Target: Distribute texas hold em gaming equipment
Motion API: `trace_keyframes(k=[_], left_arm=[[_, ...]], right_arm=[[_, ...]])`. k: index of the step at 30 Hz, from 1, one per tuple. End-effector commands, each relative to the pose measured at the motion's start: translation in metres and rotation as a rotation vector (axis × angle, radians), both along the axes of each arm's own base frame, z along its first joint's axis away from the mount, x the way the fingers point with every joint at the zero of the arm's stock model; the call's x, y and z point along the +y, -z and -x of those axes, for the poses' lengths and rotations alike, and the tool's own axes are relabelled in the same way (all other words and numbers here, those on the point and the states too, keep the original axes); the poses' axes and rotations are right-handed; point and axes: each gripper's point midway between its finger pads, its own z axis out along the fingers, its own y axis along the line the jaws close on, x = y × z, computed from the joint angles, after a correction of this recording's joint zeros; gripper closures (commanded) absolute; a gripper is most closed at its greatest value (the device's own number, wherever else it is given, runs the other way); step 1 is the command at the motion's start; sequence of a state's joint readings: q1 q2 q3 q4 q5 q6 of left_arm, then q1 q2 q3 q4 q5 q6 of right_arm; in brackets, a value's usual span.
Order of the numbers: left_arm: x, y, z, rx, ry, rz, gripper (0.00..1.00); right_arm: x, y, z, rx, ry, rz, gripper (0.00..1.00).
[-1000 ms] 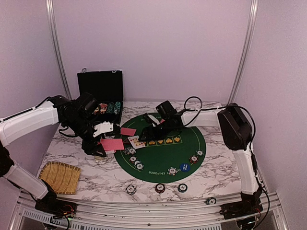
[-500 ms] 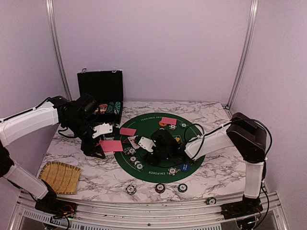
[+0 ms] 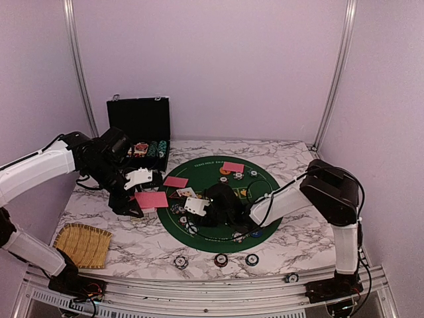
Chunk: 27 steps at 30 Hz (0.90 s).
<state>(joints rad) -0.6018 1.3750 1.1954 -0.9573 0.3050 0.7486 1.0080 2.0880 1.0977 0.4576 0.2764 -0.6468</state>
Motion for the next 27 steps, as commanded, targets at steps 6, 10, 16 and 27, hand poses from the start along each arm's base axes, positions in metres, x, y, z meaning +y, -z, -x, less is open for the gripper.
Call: trace_keyframes(k=[6, 10, 16, 27], left_arm=[[0.009, -0.008, 0.009, -0.007, 0.0, -0.001, 1.0], [0.01, -0.011, 0.01, -0.014, 0.0, 0.0, 1.0], [0.009, -0.017, 0.009, -0.023, 0.003, 0.01, 1.0], [0.009, -0.017, 0.008, -0.023, 0.003, 0.005, 1.0]], right_arm=[[0.015, 0.008, -0.001, -0.029, -0.065, 0.034, 0.3], [0.02, 0.019, -0.005, -0.04, -0.073, 0.071, 0.36], [0.022, 0.031, -0.008, -0.049, -0.089, 0.125, 0.44], [0.02, 0.047, -0.009, -0.032, -0.09, 0.181, 0.81]])
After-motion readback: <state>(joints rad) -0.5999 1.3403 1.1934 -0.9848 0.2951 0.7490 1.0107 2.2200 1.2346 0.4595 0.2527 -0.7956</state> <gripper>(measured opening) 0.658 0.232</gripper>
